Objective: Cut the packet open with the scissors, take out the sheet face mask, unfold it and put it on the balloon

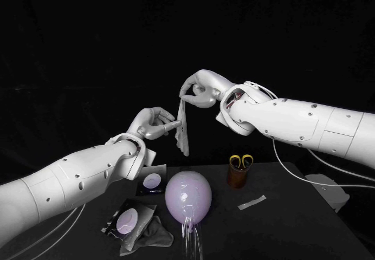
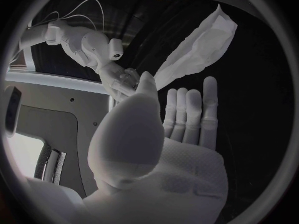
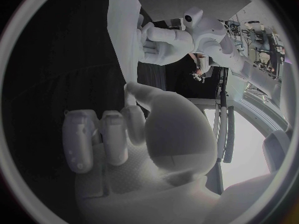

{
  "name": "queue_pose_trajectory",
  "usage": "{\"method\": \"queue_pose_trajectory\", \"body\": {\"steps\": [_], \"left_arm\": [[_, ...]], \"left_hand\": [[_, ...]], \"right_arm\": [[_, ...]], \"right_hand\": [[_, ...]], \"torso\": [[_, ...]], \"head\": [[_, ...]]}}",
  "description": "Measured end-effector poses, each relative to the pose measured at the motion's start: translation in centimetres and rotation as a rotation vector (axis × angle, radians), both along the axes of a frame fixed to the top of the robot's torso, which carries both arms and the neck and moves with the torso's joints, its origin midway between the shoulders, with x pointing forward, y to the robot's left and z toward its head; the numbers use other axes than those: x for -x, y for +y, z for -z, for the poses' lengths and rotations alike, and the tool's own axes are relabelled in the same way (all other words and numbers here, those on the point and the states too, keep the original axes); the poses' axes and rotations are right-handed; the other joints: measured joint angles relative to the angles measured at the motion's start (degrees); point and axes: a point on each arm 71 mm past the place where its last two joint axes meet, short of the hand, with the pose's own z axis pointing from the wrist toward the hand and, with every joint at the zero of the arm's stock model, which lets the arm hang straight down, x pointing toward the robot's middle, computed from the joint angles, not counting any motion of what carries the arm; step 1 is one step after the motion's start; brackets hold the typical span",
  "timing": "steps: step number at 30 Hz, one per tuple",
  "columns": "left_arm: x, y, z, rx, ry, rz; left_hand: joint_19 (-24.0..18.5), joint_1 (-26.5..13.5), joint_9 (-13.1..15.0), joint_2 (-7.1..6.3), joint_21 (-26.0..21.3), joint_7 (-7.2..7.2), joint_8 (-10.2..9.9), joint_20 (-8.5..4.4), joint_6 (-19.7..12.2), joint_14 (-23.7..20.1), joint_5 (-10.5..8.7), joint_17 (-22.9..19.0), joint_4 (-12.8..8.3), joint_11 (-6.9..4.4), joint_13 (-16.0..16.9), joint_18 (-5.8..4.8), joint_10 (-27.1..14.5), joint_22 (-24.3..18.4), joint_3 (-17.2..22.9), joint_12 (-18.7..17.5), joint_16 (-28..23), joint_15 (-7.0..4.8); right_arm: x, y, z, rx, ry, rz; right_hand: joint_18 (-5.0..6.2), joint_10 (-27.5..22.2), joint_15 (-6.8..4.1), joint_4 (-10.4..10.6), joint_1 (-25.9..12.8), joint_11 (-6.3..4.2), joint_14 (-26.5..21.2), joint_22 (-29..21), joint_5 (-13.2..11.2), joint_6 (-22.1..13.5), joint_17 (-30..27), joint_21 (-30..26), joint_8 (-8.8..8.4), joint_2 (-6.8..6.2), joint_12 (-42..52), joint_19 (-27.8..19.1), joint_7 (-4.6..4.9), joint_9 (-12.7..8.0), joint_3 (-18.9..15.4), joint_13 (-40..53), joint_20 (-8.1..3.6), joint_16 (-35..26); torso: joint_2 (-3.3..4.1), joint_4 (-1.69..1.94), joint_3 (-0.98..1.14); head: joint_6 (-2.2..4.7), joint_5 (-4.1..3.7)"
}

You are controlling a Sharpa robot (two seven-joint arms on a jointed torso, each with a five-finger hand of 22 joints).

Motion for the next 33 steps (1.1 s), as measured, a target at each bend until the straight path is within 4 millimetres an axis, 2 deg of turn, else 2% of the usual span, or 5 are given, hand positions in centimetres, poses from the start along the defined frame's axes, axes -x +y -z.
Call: {"method": "queue_pose_trajectory", "body": {"steps": [5, 13, 27, 29, 33], "left_arm": [[0.1, -0.2, 0.1, -0.027, 0.013, 0.007], [0.1, -0.6, 0.3, -0.057, 0.031, 0.02], [-0.2, -1.0, 0.7, -0.091, 0.072, 0.031], [-0.2, -1.0, 0.7, -0.093, 0.074, 0.031], [-0.1, -1.0, 0.7, -0.095, 0.075, 0.034]], "left_hand": [[-0.61, 0.83, 0.07, 0.13, 2.46, -0.01, 1.1, -0.6, 0.0, 1.02, 0.0, 0.4, 1.42, -0.19, 0.16, -0.03, -0.2, 1.77, -1.42, 0.87, 1.57, -0.3], [-0.84, 4.67, -0.44, 2.5, 6.66, -1.74, 1.75, -0.83, 1.73, 8.73, 0.0, 8.97, 1.6, -1.66, 0.12, -0.05, 1.27, 4.57, -1.85, 1.52, 4.68, -1.15], [-1.33, 6.41, -1.49, 3.7, 8.48, -1.93, 0.97, -1.33, 2.35, 10.96, 0.0, 11.7, 1.65, -1.94, -0.56, -0.11, 1.54, 6.02, -2.27, 1.17, 5.28, -1.53], [-1.33, 7.01, -1.63, 4.23, 9.02, -2.04, 0.94, -1.33, 2.9, 11.96, 0.0, 12.68, 1.65, -2.02, -0.61, -0.43, 1.92, 6.27, -2.27, 1.15, 5.49, -1.59], [-1.33, 8.45, -1.91, 5.28, 9.63, -2.39, 0.93, -1.33, 3.77, 13.16, 0.0, 14.16, 1.63, -2.3, -0.83, 0.16, 2.56, 6.74, -2.25, 0.88, 5.7, -1.79]], "right_arm": [[0.0, 0.1, 0.0, 0.0, 0.001, -0.002], [0.0, 0.1, 0.1, 0.0, 0.002, -0.003], [0.1, 0.3, 0.1, -0.001, 0.004, -0.008], [0.1, 0.3, 0.1, -0.002, 0.004, -0.008], [0.1, 0.2, 0.1, -0.002, 0.004, -0.005]], "right_hand": [[0.0, 0.0, 0.0, 0.0, 0.02, 0.0, 0.0, 0.02, -0.01, -0.03, -0.02, -0.01, 0.0, 0.02, -0.01, 0.0, 0.01, 0.0, 0.0, 0.03, 0.0, -0.03], [0.0, 0.0, 0.0, 0.0, 0.23, 0.0, 0.0, 0.03, -0.03, -0.21, -0.05, -0.04, 0.0, 0.23, -0.08, 0.0, 0.01, 0.0, 0.0, 0.04, 0.0, 0.08], [0.0, -0.01, 0.0, 0.0, 0.23, 0.0, 0.0, 0.02, -0.15, -0.16, 0.0, -0.05, 0.16, 0.23, 0.1, -0.02, -0.21, 0.0, -0.01, -0.01, 0.01, 0.03], [0.0, -0.01, 0.0, 0.0, 0.23, 0.0, 0.0, 0.01, -0.15, -0.06, 0.0, -0.05, 0.18, 0.23, 0.1, -0.02, -0.12, 0.0, -0.01, -0.01, 0.01, 0.03], [0.0, -0.01, 0.0, 0.0, 0.23, 0.0, 0.0, -0.01, -0.15, -0.05, 0.0, -0.06, 0.21, 0.22, 0.1, -0.02, -0.11, 0.0, -0.01, -0.01, 0.01, 0.01]], "torso": [[-0.01, 0.01, 0.0], [-0.01, 0.03, 0.0], [0.02, -0.03, 0.0], [0.02, -0.03, -0.01], [0.02, -0.03, -0.01]], "head": [[-0.02, -0.02], [0.05, 0.02], [-0.04, 0.17], [-0.07, 0.11], [-0.08, 0.02]]}}
